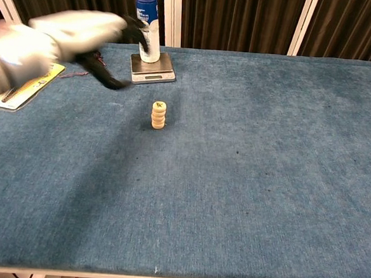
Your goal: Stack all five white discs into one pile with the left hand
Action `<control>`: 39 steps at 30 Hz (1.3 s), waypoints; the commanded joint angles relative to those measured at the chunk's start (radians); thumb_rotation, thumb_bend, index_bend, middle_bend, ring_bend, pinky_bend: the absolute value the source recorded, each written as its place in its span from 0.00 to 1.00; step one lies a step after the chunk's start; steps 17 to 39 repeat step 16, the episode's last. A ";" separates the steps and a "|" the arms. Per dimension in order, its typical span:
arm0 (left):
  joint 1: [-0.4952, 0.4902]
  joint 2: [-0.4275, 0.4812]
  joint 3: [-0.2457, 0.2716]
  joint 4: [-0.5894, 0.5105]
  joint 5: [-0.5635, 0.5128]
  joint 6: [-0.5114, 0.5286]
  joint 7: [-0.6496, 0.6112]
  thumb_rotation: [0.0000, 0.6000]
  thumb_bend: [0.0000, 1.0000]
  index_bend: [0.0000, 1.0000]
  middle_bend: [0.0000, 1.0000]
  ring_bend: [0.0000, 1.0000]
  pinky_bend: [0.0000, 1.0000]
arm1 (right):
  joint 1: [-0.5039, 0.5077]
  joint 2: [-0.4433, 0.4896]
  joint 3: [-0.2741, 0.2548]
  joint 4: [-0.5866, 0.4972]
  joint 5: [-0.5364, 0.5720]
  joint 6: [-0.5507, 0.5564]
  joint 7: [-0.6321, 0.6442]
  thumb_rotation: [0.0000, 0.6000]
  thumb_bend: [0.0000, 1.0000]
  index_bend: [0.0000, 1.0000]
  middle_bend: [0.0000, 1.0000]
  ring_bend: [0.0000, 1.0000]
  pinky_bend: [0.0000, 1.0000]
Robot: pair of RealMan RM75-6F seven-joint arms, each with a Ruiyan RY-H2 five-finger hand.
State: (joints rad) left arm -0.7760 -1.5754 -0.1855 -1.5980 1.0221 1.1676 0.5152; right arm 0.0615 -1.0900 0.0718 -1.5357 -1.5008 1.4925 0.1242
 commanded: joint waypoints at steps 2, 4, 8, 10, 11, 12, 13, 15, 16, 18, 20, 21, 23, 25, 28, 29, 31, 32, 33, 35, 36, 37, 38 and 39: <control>0.151 0.157 0.066 -0.102 0.100 0.146 -0.116 1.00 0.29 0.23 0.00 0.00 0.00 | 0.003 0.020 -0.006 0.004 0.003 -0.023 0.048 1.00 0.13 0.00 0.00 0.00 0.00; 0.215 0.223 0.097 -0.127 0.136 0.199 -0.169 1.00 0.29 0.21 0.00 0.00 0.00 | 0.006 0.026 -0.009 0.010 -0.001 -0.030 0.072 1.00 0.13 0.00 0.00 0.00 0.00; 0.335 0.331 0.159 -0.148 0.219 0.305 -0.267 1.00 0.29 0.18 0.00 0.00 0.00 | 0.015 0.034 -0.011 0.015 -0.013 -0.041 0.102 1.00 0.13 0.00 0.00 0.00 0.00; 0.383 0.362 0.186 -0.146 0.252 0.349 -0.296 1.00 0.29 0.18 0.00 0.00 0.00 | 0.018 0.037 -0.010 0.012 -0.020 -0.037 0.107 1.00 0.13 0.00 0.00 0.00 0.00; 0.412 0.381 0.206 -0.144 0.271 0.370 -0.309 1.00 0.29 0.18 0.00 0.00 0.00 | 0.019 0.039 -0.009 0.009 -0.024 -0.034 0.104 1.00 0.13 0.00 0.00 0.00 0.00; 0.433 0.395 0.222 -0.141 0.288 0.385 -0.319 1.00 0.29 0.18 0.00 0.00 0.00 | 0.019 0.040 -0.009 0.005 -0.026 -0.030 0.099 1.00 0.13 0.00 0.00 0.00 0.00; 0.455 0.407 0.235 -0.138 0.299 0.400 -0.328 1.00 0.29 0.18 0.00 0.00 0.00 | 0.019 0.042 -0.009 0.000 -0.029 -0.028 0.092 1.00 0.13 0.00 0.00 0.00 0.00; 0.504 0.421 0.255 -0.137 0.316 0.442 -0.340 1.00 0.29 0.18 0.00 0.00 0.00 | 0.018 0.045 -0.012 -0.015 -0.035 -0.024 0.075 1.00 0.13 0.00 0.00 0.00 0.00; 0.524 0.423 0.261 -0.134 0.323 0.460 -0.348 1.00 0.29 0.18 0.00 0.00 0.00 | 0.018 0.047 -0.014 -0.023 -0.038 -0.023 0.069 1.00 0.13 0.00 0.00 0.00 0.00; 0.524 0.423 0.261 -0.134 0.323 0.460 -0.348 1.00 0.29 0.18 0.00 0.00 0.00 | 0.018 0.047 -0.014 -0.023 -0.038 -0.023 0.069 1.00 0.13 0.00 0.00 0.00 0.00; 0.524 0.423 0.261 -0.134 0.323 0.460 -0.348 1.00 0.29 0.18 0.00 0.00 0.00 | 0.018 0.047 -0.014 -0.023 -0.038 -0.023 0.069 1.00 0.13 0.00 0.00 0.00 0.00; 0.524 0.423 0.261 -0.134 0.323 0.460 -0.348 1.00 0.29 0.18 0.00 0.00 0.00 | 0.018 0.047 -0.014 -0.023 -0.038 -0.023 0.069 1.00 0.13 0.00 0.00 0.00 0.00; 0.524 0.423 0.261 -0.134 0.323 0.460 -0.348 1.00 0.29 0.18 0.00 0.00 0.00 | 0.018 0.047 -0.014 -0.023 -0.038 -0.023 0.069 1.00 0.13 0.00 0.00 0.00 0.00; 0.524 0.423 0.261 -0.134 0.323 0.460 -0.348 1.00 0.29 0.18 0.00 0.00 0.00 | 0.018 0.047 -0.014 -0.023 -0.038 -0.023 0.069 1.00 0.13 0.00 0.00 0.00 0.00; 0.524 0.423 0.261 -0.134 0.323 0.460 -0.348 1.00 0.29 0.18 0.00 0.00 0.00 | 0.018 0.047 -0.014 -0.023 -0.038 -0.023 0.069 1.00 0.13 0.00 0.00 0.00 0.00; 0.524 0.423 0.261 -0.134 0.323 0.460 -0.348 1.00 0.29 0.18 0.00 0.00 0.00 | 0.018 0.047 -0.014 -0.023 -0.038 -0.023 0.069 1.00 0.13 0.00 0.00 0.00 0.00; 0.524 0.423 0.261 -0.134 0.323 0.460 -0.348 1.00 0.29 0.18 0.00 0.00 0.00 | 0.018 0.047 -0.014 -0.023 -0.038 -0.023 0.069 1.00 0.13 0.00 0.00 0.00 0.00; 0.524 0.423 0.261 -0.134 0.323 0.460 -0.348 1.00 0.29 0.18 0.00 0.00 0.00 | 0.018 0.047 -0.014 -0.023 -0.038 -0.023 0.069 1.00 0.13 0.00 0.00 0.00 0.00; 0.524 0.423 0.261 -0.134 0.323 0.460 -0.348 1.00 0.29 0.18 0.00 0.00 0.00 | 0.018 0.047 -0.014 -0.023 -0.038 -0.023 0.069 1.00 0.13 0.00 0.00 0.00 0.00; 0.524 0.423 0.261 -0.134 0.323 0.460 -0.348 1.00 0.29 0.18 0.00 0.00 0.00 | 0.018 0.047 -0.014 -0.023 -0.038 -0.023 0.069 1.00 0.13 0.00 0.00 0.00 0.00; 0.524 0.423 0.261 -0.134 0.323 0.460 -0.348 1.00 0.29 0.18 0.00 0.00 0.00 | 0.018 0.047 -0.014 -0.023 -0.038 -0.023 0.069 1.00 0.13 0.00 0.00 0.00 0.00; 0.524 0.423 0.261 -0.134 0.323 0.460 -0.348 1.00 0.29 0.18 0.00 0.00 0.00 | 0.018 0.047 -0.014 -0.023 -0.038 -0.023 0.069 1.00 0.13 0.00 0.00 0.00 0.00; 0.524 0.423 0.261 -0.134 0.323 0.460 -0.348 1.00 0.29 0.18 0.00 0.00 0.00 | 0.018 0.047 -0.014 -0.023 -0.038 -0.023 0.069 1.00 0.13 0.00 0.00 0.00 0.00; 0.524 0.423 0.261 -0.134 0.323 0.460 -0.348 1.00 0.29 0.18 0.00 0.00 0.00 | 0.018 0.047 -0.014 -0.023 -0.038 -0.023 0.069 1.00 0.13 0.00 0.00 0.00 0.00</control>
